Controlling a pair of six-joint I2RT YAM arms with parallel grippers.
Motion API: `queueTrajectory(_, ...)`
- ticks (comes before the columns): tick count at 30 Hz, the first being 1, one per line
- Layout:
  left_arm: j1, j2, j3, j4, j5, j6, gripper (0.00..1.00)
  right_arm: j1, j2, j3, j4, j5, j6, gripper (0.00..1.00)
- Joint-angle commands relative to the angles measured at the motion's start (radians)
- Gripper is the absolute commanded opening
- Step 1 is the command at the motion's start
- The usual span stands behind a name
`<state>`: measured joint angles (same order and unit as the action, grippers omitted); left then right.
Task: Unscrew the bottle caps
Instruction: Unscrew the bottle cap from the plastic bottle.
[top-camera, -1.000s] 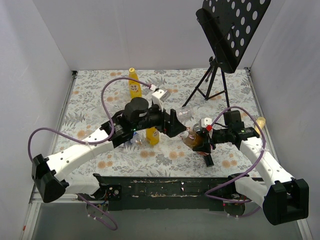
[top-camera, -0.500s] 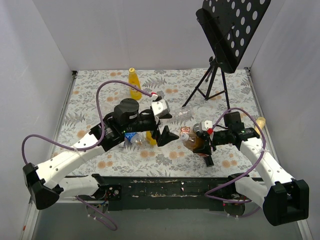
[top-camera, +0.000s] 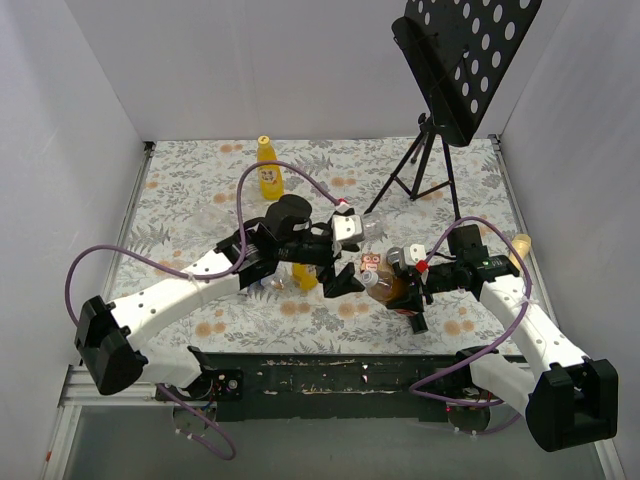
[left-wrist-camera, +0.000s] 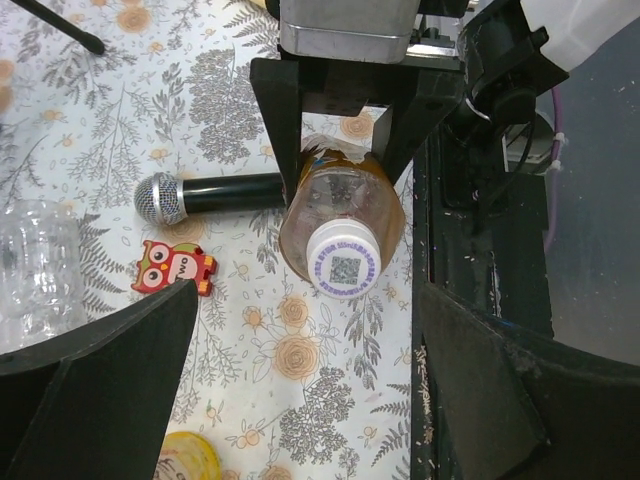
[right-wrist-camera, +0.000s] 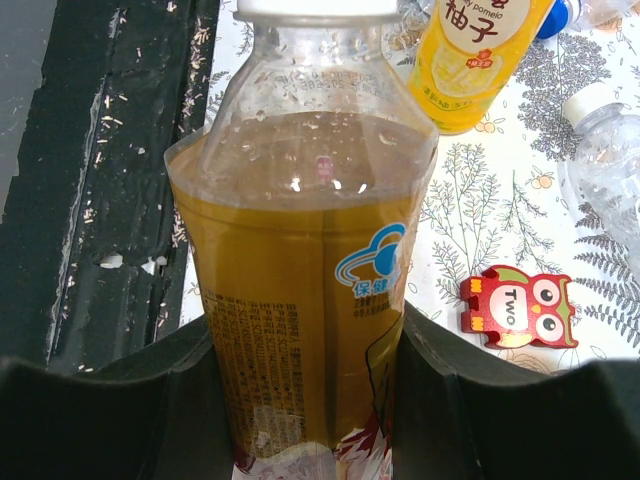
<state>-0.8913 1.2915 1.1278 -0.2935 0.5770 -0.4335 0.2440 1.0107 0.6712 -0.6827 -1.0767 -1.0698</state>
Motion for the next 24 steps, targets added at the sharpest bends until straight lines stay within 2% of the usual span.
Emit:
queueTrajectory(1,0.005,0.035,0.058,-0.006,0.075,0.021,0.90,0.000,-0.003,0.011,-0.014,-0.038,-0.021,0.01)
queueTrajectory(11,0.005,0.100,0.089,-0.004,0.115,-0.010,0.68,-0.002,0.005,0.008,-0.014,-0.045,-0.021,0.01)
queueTrajectory(16,0.005,0.117,0.095,-0.004,0.138,-0.031,0.49,-0.002,0.006,0.010,-0.011,-0.042,-0.019,0.01)
queueTrajectory(22,0.005,0.134,0.092,-0.006,0.144,-0.050,0.47,0.000,0.011,0.010,-0.011,-0.043,-0.016,0.01)
queueTrajectory(24,0.003,0.134,0.095,-0.006,0.144,-0.056,0.42,0.000,0.011,0.010,-0.008,-0.043,-0.015,0.01)
